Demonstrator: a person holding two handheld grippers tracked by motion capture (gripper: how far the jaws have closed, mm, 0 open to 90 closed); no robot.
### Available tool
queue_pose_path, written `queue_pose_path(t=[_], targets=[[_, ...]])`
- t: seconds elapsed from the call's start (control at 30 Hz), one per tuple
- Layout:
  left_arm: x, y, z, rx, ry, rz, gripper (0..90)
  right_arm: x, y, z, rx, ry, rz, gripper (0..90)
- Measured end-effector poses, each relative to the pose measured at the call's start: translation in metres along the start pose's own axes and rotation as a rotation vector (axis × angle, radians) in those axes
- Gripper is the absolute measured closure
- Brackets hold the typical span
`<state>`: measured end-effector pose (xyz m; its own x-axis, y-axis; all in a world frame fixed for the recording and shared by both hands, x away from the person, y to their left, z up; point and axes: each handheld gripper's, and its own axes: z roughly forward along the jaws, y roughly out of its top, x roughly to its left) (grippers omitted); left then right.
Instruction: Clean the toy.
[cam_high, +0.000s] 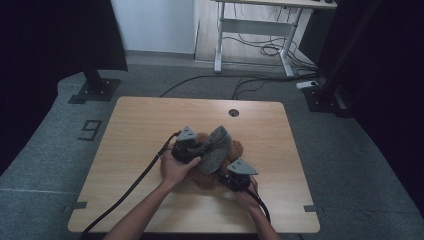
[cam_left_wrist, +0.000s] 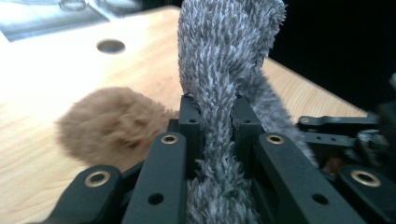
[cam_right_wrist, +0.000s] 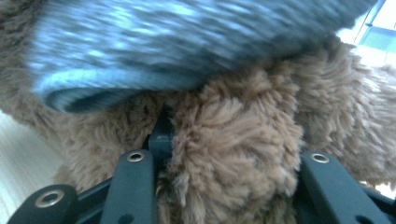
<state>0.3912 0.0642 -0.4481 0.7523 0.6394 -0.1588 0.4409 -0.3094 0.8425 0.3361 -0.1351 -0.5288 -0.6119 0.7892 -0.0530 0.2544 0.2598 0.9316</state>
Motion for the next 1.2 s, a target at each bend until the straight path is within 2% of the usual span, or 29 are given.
queue_pose_path(t=[0.07,0.13,0.2,0.33,0.47,0.6,0.73,0.8,0.87,1.03,1.13,1.2], targets=[[0.002,-0.005,0.006,0.035,0.013,-0.003,78.4,0.001,-0.002,-0.002,0.003,-0.002,-0.011,56.2],[0.006,-0.008,0.002,0.038,0.023,-0.008,78.5,0.001,-0.004,-0.004,0.003,0.001,-0.01,56.4],[0.013,-0.011,-0.01,0.037,0.071,-0.004,78.7,0.002,-0.005,-0.005,0.002,0.003,-0.014,56.6],[0.031,-0.022,-0.033,0.014,0.083,-0.054,79.0,0.001,-0.005,-0.005,-0.001,0.006,-0.007,56.8],[0.039,-0.035,-0.055,0.0,0.116,-0.054,79.1,0.002,-0.006,-0.005,0.0,0.006,-0.006,56.8],[0.057,-0.052,-0.079,-0.038,0.121,-0.112,79.1,0.003,-0.008,-0.008,-0.008,0.015,-0.007,56.8],[0.075,-0.062,-0.098,-0.055,0.174,-0.159,79.1,0.005,-0.009,-0.01,-0.01,0.016,-0.01,56.8],[0.083,-0.066,-0.103,-0.048,0.185,-0.181,79.2,0.004,-0.009,-0.011,-0.01,0.018,-0.007,56.8],[0.088,-0.068,-0.105,-0.046,0.187,-0.2,79.2,0.004,-0.009,-0.011,-0.011,0.023,-0.002,56.8],[0.087,-0.063,-0.104,-0.048,0.18,-0.198,79.1,0.003,-0.01,-0.012,-0.01,0.031,0.005,56.6],[0.078,-0.054,-0.101,-0.064,0.138,-0.182,79.2,0.002,-0.01,-0.012,-0.011,0.035,0.009,56.5],[0.065,-0.045,-0.097,-0.089,0.075,-0.16,79.2,0.002,-0.01,-0.012,-0.01,0.038,0.009,56.5]])
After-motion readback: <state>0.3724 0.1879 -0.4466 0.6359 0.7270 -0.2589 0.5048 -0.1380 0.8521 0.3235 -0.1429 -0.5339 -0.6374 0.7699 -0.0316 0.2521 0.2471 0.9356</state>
